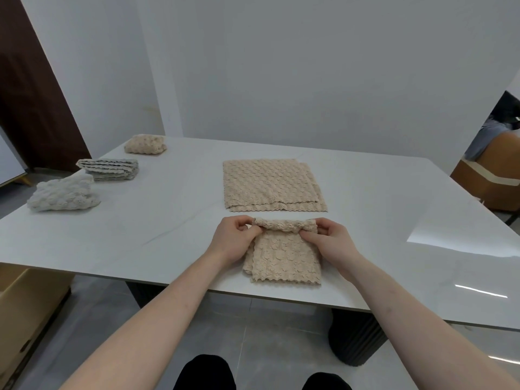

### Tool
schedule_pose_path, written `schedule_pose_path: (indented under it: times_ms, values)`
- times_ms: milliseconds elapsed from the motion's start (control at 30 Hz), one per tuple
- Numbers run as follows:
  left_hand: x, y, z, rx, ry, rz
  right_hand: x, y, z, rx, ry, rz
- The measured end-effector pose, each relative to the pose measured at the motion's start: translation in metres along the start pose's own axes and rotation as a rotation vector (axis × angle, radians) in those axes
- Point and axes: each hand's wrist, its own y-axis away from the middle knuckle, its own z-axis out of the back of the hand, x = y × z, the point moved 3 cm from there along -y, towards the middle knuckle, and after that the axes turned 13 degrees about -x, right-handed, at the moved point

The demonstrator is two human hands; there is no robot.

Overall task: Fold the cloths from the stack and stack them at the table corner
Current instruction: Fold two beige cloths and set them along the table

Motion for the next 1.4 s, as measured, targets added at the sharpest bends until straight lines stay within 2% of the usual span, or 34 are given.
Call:
schedule_pose_path:
  times_ms: [167, 300, 400, 567, 800, 1233, 1400]
  values:
    - [-0.003, 0.002, 0.004, -0.044, 0.134, 0.044, 0.005, -0.008, -0.004, 0.048, 0.057, -0.059]
    - [-0.004, 0.004, 0.001, -0.033, 0.159, 0.065, 0.006, -0.013, -0.003, 0.015, 0.048, -0.063]
    - [-0.005, 0.005, -0.001, -0.008, 0.176, 0.027, -0.001, -0.011, -0.003, -0.034, -0.066, 0.013]
    - [0.0, 0.001, -0.002, -0.054, 0.104, -0.052, -0.002, -0.003, -0.005, -0.064, -0.111, 0.123]
    - [0.002, -0.001, -0.001, -0.064, 0.068, -0.075, -0.005, 0.003, -0.004, -0.092, 0.018, 0.253]
    - [0.001, 0.006, 0.0, -0.012, -0.106, -0.147, -0.014, 0.011, -0.001, 0.03, 0.258, 0.283]
    - [-0.001, 0.01, -0.002, 0.008, -0.103, -0.142, -0.012, 0.017, -0.002, -0.116, 0.305, 0.358]
